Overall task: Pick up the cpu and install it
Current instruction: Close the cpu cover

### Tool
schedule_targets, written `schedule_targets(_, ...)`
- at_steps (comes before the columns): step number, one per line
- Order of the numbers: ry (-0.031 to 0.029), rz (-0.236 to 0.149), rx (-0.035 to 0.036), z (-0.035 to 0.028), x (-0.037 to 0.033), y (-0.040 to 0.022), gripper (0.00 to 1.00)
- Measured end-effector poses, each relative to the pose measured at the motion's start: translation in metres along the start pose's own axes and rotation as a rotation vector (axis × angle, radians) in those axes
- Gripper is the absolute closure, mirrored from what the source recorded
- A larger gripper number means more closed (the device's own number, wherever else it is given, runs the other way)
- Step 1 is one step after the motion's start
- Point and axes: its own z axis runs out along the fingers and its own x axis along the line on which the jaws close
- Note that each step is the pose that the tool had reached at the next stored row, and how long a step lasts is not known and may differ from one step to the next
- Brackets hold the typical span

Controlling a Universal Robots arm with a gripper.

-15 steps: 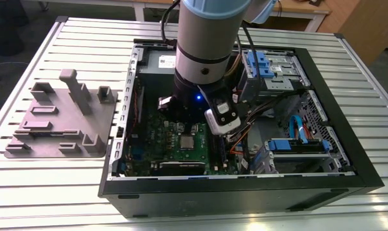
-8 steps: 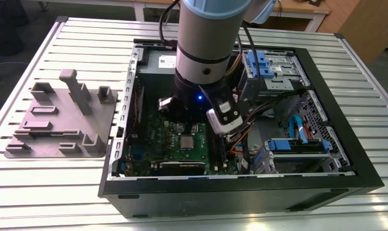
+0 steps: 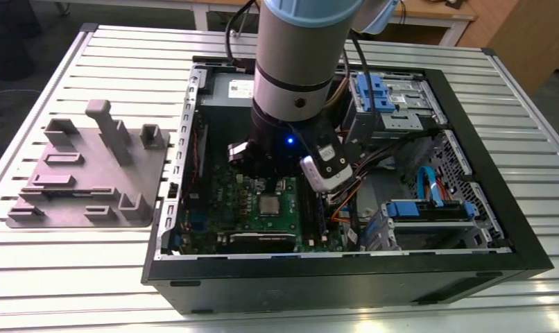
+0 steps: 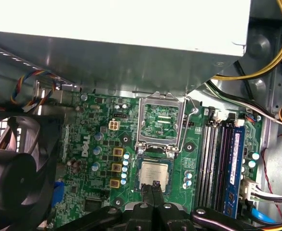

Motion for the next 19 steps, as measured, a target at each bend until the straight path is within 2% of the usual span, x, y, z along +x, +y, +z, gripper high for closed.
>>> schedule_targets(15, 0.0001, -0.004, -0.0002, 0.0000, 0.0000, -0.0001, 0.89)
schedule_targets(17, -0.0001, -0.005, -0.0027, 0.0000, 0.0000, -0.0001, 0.89)
schedule_targets(19, -0.0009, -0.005, -0.0090, 0.0000, -0.0001, -0.0003, 0.89)
